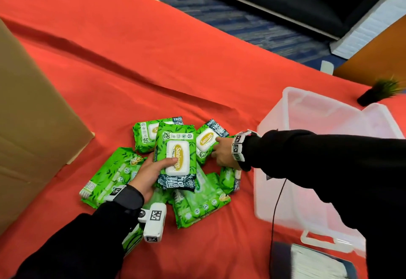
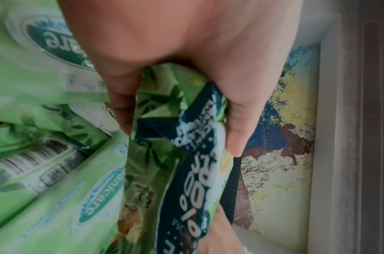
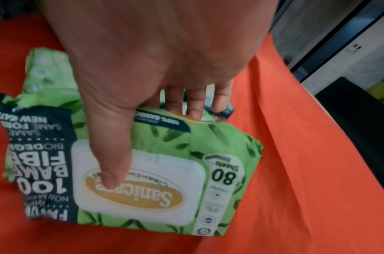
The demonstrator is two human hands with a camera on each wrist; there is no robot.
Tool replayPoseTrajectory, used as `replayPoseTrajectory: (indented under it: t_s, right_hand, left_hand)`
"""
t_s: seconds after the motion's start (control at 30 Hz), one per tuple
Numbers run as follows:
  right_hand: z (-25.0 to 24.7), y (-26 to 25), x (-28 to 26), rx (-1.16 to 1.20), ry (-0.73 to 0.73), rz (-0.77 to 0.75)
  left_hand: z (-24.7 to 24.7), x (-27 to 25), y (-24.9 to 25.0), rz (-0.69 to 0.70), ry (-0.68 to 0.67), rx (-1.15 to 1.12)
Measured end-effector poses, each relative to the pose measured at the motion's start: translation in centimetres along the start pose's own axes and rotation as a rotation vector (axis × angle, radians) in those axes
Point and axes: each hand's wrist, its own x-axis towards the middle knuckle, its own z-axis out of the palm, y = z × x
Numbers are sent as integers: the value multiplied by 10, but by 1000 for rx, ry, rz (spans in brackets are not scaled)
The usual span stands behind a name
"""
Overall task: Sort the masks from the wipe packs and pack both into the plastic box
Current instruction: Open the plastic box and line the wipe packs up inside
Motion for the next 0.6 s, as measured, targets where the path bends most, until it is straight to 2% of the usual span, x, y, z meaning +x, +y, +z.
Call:
replayPoseTrajectory:
  t_s: [0.07,0.17,0.3,0.4,0.5,0.6]
  right_hand:
    - [-16,1,-19,7,68,89]
    - [-51,11,-71,119,253,236]
    - [-76,22,-183,662,532,404]
    - [-61,24,-270,1050,725,671]
    - [-19,39,-327,1338,782,939]
    - [44,55,-338,1346,623,1207]
  left_hand:
    - [12,-3,12,-12,10,-17]
    - [24,1,38,-18,-29,2]
    - [50,5,84,13,-197,-38]
    - [83,1,121,86,-296,-33]
    - [124,-5,141,152,-344,-57]
    - [165,-13,146,165,-391,-46]
